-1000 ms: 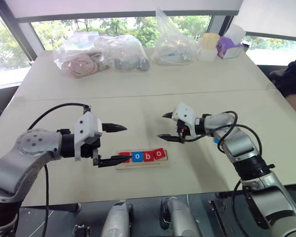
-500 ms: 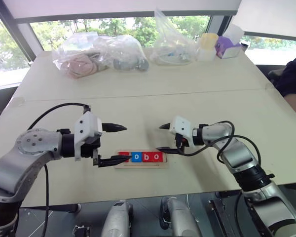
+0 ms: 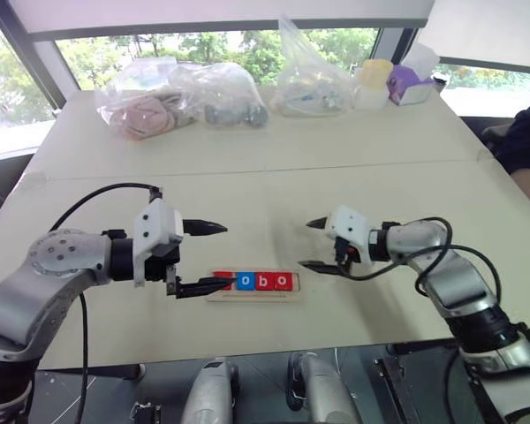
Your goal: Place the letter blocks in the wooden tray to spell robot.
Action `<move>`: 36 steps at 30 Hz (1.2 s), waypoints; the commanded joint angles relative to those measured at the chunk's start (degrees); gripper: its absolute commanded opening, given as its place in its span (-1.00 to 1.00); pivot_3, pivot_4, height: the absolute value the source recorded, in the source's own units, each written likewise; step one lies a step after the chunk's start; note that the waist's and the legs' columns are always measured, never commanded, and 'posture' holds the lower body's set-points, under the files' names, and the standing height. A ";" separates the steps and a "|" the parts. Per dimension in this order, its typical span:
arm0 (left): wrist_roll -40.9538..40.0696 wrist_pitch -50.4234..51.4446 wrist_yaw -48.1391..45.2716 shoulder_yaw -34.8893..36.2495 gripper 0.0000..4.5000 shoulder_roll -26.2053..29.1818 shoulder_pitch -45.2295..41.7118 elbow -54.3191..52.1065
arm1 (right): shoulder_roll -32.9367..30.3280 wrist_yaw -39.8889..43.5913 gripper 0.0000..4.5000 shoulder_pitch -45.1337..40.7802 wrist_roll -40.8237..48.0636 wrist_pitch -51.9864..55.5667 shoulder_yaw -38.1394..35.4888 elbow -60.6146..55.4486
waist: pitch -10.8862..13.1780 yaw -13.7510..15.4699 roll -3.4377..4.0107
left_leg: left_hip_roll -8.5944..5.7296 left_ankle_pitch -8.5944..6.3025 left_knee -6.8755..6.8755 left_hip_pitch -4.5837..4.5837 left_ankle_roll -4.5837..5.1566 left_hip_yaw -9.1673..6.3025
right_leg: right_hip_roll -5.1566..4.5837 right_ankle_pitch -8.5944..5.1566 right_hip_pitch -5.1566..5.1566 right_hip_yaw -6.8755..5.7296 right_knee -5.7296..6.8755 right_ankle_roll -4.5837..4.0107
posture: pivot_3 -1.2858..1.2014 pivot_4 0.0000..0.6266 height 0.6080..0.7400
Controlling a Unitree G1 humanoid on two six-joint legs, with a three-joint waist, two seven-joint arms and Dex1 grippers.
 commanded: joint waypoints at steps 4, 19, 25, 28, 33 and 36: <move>-0.09 -0.59 -0.64 0.26 1.00 0.28 -1.11 -0.23 | -1.96 0.93 0.95 1.93 2.40 1.40 -1.31 -5.73 | 0.00 0.01 0.00 | 0.01 0.00 0.00 0.02 0.00 -0.02 | 0.01 -0.19 0.01 0.00 0.01 -0.01 | 0.03 -0.52 1.00; 0.13 -0.63 -0.83 0.15 1.00 0.01 -1.13 -0.32 | 0.83 -1.76 0.95 1.76 -1.12 -1.58 3.60 -4.16 | -0.01 0.05 -0.01 | 0.00 0.00 0.00 0.01 0.00 -0.01 | 0.01 -0.19 0.01 0.00 0.00 -0.02 | 0.03 -0.52 1.00; -0.03 -0.40 -0.56 0.40 1.00 0.08 -0.84 -0.63 | 1.62 -2.02 0.95 0.66 -2.14 -3.21 4.22 -1.95 | -0.01 0.04 -0.01 | 0.00 0.00 0.00 0.01 -0.01 -0.01 | 0.00 -0.18 0.01 0.00 0.00 -0.01 | 0.03 -0.52 1.00; -0.13 -0.21 -0.30 0.48 1.00 0.06 -0.77 -0.85 | 1.86 -2.11 0.95 0.22 -2.86 -4.23 4.46 -0.65 | -0.01 0.04 -0.01 | 0.00 0.00 0.00 0.01 -0.01 -0.01 | 0.01 -0.18 0.01 0.00 0.00 -0.02 | 0.03 -0.52 1.00; -0.26 -0.11 0.05 0.62 1.00 0.15 -0.57 -1.07 | 2.25 -2.04 0.95 -0.42 -3.32 -5.02 4.52 0.58 | -0.01 0.04 -0.01 | 0.00 0.01 0.00 0.01 -0.01 -0.01 | 0.01 -0.18 0.01 0.00 0.00 -0.02 | 0.03 -0.52 1.00; -0.34 -0.03 0.30 0.68 1.00 0.24 -0.35 -1.37 | 1.98 -1.32 0.95 -0.64 -2.47 -4.02 3.73 -0.01 | -0.01 0.04 -0.01 | 0.00 0.01 0.00 0.01 -0.01 -0.01 | 0.01 -0.18 0.01 0.00 0.00 -0.02 | 0.03 -0.52 1.00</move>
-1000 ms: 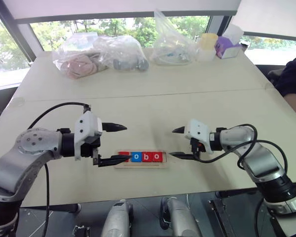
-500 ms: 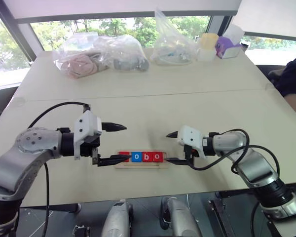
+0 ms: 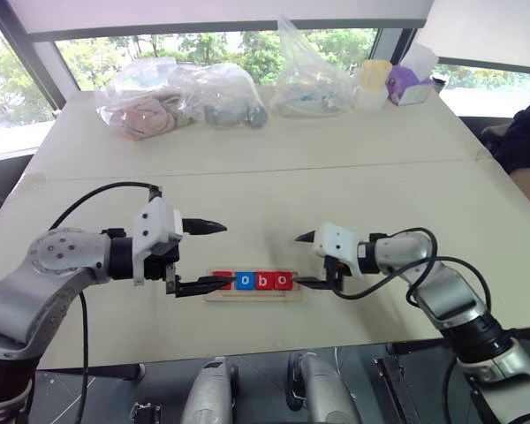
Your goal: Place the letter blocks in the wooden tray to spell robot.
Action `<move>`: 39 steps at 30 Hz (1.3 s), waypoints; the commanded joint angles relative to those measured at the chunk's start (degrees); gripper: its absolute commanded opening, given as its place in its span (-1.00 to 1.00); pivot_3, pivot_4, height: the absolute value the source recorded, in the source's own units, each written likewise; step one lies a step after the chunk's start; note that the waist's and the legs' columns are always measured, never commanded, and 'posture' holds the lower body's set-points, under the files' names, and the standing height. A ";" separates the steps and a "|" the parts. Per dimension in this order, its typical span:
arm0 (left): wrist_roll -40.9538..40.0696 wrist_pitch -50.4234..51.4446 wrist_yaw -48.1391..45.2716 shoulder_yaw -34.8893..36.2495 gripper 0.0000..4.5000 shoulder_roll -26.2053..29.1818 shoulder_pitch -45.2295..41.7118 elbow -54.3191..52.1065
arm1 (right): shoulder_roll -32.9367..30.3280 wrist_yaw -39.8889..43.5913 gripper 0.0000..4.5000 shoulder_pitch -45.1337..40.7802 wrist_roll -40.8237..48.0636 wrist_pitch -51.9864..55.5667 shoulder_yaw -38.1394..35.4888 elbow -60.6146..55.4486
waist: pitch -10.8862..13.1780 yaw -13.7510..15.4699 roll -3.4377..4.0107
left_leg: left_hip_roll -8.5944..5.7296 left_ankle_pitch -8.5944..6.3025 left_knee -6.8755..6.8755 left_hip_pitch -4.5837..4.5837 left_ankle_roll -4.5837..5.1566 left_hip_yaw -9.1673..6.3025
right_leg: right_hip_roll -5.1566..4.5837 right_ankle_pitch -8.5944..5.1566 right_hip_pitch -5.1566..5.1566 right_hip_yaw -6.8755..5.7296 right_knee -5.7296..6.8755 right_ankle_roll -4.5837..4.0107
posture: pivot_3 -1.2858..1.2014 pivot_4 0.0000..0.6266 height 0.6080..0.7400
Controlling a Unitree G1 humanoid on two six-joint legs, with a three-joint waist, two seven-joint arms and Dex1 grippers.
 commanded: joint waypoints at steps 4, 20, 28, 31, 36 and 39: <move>-0.47 -0.04 0.41 0.60 1.00 0.15 -0.04 -1.81 | -1.30 1.49 0.95 -1.00 1.08 0.36 -1.97 -1.25 | 0.00 0.01 0.00 | 0.00 0.00 0.00 0.00 0.00 0.00 | 0.00 0.01 0.00 0.00 0.00 0.00 | 0.03 -0.52 1.00; -0.43 -0.17 -0.01 0.28 1.00 0.13 -0.70 -1.33 | -0.82 1.10 0.95 -0.25 1.02 1.26 -1.24 -2.58 | 0.00 0.01 0.00 | 0.00 0.00 0.00 0.00 0.00 0.00 | 0.00 0.01 0.00 0.00 0.00 0.01 | 0.03 -0.52 1.00; -0.43 0.00 0.41 0.35 1.00 0.05 -0.56 -1.70 | 0.33 1.06 0.95 -0.65 0.50 0.72 -0.26 -1.77 | 0.00 0.00 0.00 | 0.00 0.00 0.00 0.00 0.00 0.00 | 0.00 0.01 0.00 0.00 0.00 0.02 | 0.03 -0.52 1.00; -0.46 0.05 0.56 0.56 1.00 0.12 -0.31 -1.85 | 0.92 1.02 0.95 -1.22 0.04 0.09 0.17 -0.90 | 0.00 0.00 0.00 | 0.00 0.00 0.00 0.00 0.00 0.00 | 0.00 0.02 -0.01 0.00 0.00 0.02 | 0.03 -0.52 1.00; -0.70 0.27 0.90 1.04 1.00 0.30 0.27 -2.37 | 1.71 1.07 0.95 -1.89 -0.12 -0.17 0.68 -0.35 | 0.00 0.00 0.00 | 0.00 0.00 0.00 0.00 0.00 0.00 | 0.00 0.01 0.00 0.00 0.00 0.00 | 0.03 -0.52 1.00; -0.84 0.39 1.20 1.04 1.00 0.27 0.36 -2.62 | 2.12 1.07 0.95 -2.17 -0.50 -0.71 0.92 0.17 | 0.00 0.00 0.00 | 0.00 0.00 0.00 0.00 0.00 -0.01 | 0.00 0.02 0.00 0.00 0.00 0.03 | 0.03 -0.52 1.00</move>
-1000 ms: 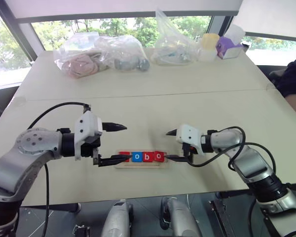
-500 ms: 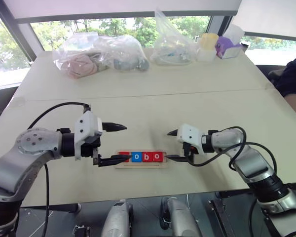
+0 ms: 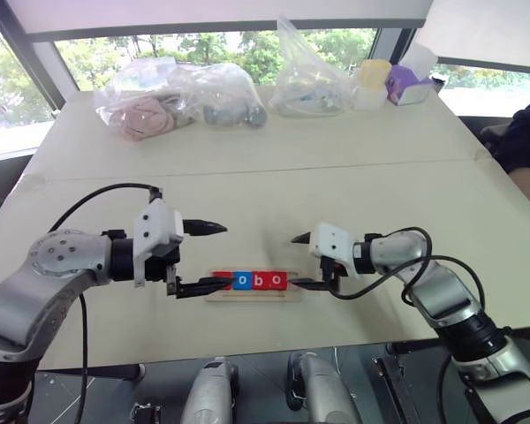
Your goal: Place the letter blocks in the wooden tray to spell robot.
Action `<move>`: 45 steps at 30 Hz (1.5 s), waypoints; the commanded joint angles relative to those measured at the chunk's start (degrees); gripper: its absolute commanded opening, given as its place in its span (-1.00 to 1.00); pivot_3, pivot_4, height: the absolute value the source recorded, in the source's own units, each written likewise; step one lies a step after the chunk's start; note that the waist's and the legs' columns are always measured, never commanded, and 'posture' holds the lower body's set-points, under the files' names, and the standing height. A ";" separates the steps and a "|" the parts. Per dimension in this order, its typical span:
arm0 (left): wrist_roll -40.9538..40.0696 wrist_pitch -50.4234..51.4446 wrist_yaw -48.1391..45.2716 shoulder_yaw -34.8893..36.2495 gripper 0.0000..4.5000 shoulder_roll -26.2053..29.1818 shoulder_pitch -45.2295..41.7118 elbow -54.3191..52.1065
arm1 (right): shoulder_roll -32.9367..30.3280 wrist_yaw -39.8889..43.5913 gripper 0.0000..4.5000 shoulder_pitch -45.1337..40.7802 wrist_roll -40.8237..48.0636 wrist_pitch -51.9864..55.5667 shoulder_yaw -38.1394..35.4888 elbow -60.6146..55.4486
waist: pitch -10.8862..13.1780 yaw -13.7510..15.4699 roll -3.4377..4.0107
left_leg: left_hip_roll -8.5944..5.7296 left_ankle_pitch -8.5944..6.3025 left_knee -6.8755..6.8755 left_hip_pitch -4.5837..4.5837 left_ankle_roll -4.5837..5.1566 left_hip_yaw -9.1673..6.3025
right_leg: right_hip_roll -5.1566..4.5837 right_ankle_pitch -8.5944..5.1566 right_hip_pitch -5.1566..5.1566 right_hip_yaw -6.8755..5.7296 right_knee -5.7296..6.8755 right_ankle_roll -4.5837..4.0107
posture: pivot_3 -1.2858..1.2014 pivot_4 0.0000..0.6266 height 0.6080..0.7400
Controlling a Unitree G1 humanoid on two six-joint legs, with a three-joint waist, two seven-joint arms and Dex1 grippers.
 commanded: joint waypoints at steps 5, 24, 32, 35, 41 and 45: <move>-1.00 0.41 0.71 0.96 1.00 0.20 -0.09 -2.19 | 0.86 0.08 0.95 -1.83 -0.74 -2.02 0.42 0.98 | 0.00 0.00 0.00 | 0.00 0.00 0.00 0.00 0.00 0.00 | 0.00 0.03 0.01 0.00 0.00 0.03 | 0.03 -0.52 1.00; -0.88 0.46 0.64 0.66 1.00 -0.15 -0.50 -1.93 | -0.03 1.52 0.95 -2.73 2.00 2.02 -2.26 -3.14 | 0.00 0.00 0.00 | 0.00 0.00 0.00 0.00 -0.01 0.01 | 0.00 0.07 0.00 0.00 0.00 0.03 | 0.03 -0.52 1.00; -0.52 0.19 0.25 0.18 1.00 -0.40 -1.26 -1.22 | -1.95 1.33 0.95 -2.02 3.46 4.87 -3.99 -6.07 | 0.00 0.01 0.00 | 0.00 0.01 0.00 0.00 -0.01 0.00 | 0.00 0.08 0.00 0.00 0.00 0.03 | 0.03 -0.52 1.00; -0.45 0.23 0.21 -0.05 1.00 -0.56 -1.58 -1.16 | -2.93 1.23 0.95 -0.64 1.94 2.87 -3.17 -4.95 | 0.00 0.03 0.00 | 0.00 0.01 0.00 0.00 -0.01 0.00 | 0.00 0.07 0.00 0.00 0.00 0.02 | 0.03 -0.52 1.00; -0.46 0.35 0.09 -0.08 1.00 -0.52 -1.72 -1.14 | -2.20 0.06 0.95 -0.47 0.18 0.00 -1.90 -1.81 | 0.00 -0.05 0.00 | -0.01 0.01 0.00 0.00 -0.01 0.01 | 0.00 0.07 0.00 0.00 -0.01 0.03 | 0.03 -0.52 1.00; -0.55 0.48 0.23 0.18 1.00 -0.37 -1.52 -1.37 | -1.77 -0.26 0.95 -0.46 -0.77 -1.55 -0.97 -0.48 | 0.00 -0.03 0.00 | 0.00 0.01 0.00 0.00 -0.01 0.00 | 0.01 0.08 0.00 0.00 0.00 0.05 | 0.03 -0.52 1.00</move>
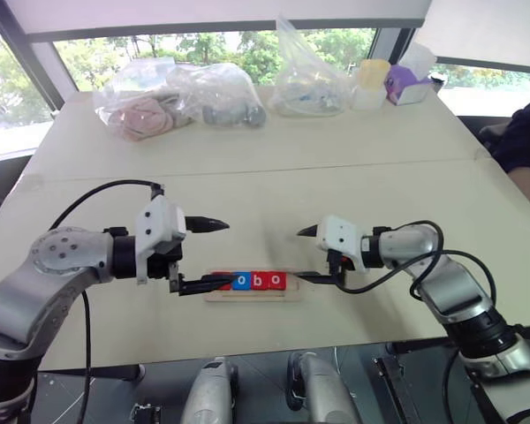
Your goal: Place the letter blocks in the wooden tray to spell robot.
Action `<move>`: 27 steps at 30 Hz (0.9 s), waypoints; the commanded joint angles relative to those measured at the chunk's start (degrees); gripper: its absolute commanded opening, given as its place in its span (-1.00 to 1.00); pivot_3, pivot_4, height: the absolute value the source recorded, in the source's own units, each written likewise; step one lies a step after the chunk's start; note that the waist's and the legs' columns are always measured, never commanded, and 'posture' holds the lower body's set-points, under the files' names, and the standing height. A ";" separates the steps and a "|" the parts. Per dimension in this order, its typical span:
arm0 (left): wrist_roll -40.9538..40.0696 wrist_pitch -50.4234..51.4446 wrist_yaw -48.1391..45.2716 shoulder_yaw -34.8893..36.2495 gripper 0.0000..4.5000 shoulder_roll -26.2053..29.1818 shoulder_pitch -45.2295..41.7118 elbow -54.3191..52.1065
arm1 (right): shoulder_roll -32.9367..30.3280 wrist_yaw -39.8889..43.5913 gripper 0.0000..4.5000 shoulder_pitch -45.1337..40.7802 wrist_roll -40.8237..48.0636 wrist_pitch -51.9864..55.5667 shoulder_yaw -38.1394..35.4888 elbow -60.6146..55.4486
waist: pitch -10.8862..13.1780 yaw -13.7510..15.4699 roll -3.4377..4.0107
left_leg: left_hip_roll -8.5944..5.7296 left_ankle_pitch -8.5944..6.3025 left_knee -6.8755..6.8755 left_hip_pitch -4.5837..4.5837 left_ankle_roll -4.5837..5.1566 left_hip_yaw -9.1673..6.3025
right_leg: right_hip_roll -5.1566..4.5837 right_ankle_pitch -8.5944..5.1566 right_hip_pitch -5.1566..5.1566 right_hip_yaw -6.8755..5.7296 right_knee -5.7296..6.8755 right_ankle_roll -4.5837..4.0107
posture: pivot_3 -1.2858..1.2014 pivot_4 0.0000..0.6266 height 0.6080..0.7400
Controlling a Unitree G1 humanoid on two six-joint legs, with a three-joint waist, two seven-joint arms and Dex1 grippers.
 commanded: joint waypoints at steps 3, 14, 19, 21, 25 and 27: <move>-0.49 -0.29 0.04 0.60 1.00 0.14 -0.19 -1.15 | 0.98 -0.38 0.95 -0.25 -1.31 -2.75 1.05 0.54 | 0.00 0.02 0.00 | 0.00 0.00 0.00 0.00 0.00 0.00 | 0.00 0.00 0.00 0.00 0.00 0.00 | 0.03 -0.52 1.00; -0.66 -0.08 0.50 0.99 1.00 0.17 0.30 -1.67 | 3.47 -0.31 0.95 -1.14 -2.39 -3.29 2.85 1.08 | 0.00 0.03 0.00 | 0.00 0.00 0.00 0.00 -0.01 0.00 | 0.00 0.00 0.01 0.00 -0.01 0.00 | 0.03 -0.52 1.00; -0.74 0.01 0.76 0.98 1.00 0.09 0.42 -1.87 | 4.37 -0.26 0.95 -2.02 -2.85 -3.96 3.17 2.12 | 0.00 0.02 0.00 | 0.00 0.01 0.00 0.00 -0.01 0.01 | 0.00 0.02 0.00 0.00 0.00 0.00 | 0.03 -0.52 1.00; -0.79 0.05 0.85 0.99 1.00 0.09 0.46 -1.93 | 4.57 -0.26 0.95 -2.21 -3.13 -4.33 3.26 2.47 | 0.00 0.02 0.00 | 0.00 0.01 0.00 0.00 -0.01 0.00 | 0.00 0.01 0.00 0.00 0.00 0.00 | 0.03 -0.52 1.00; -0.82 0.01 0.95 0.98 1.00 0.08 0.49 -1.88 | 4.92 -0.55 0.95 -2.48 -3.94 -5.30 3.25 3.52 | 0.00 0.02 0.00 | 0.00 0.01 0.00 0.00 -0.01 0.00 | 0.00 0.01 0.00 0.00 0.00 0.00 | 0.03 -0.52 1.00; -0.82 -0.05 0.92 0.96 1.00 0.08 0.51 -1.84 | 5.07 -0.59 0.95 -2.57 -4.15 -5.63 3.15 3.96 | 0.00 0.02 0.00 | 0.00 0.01 0.00 0.00 -0.01 0.00 | 0.00 0.01 0.01 0.00 0.00 0.00 | 0.03 -0.52 1.00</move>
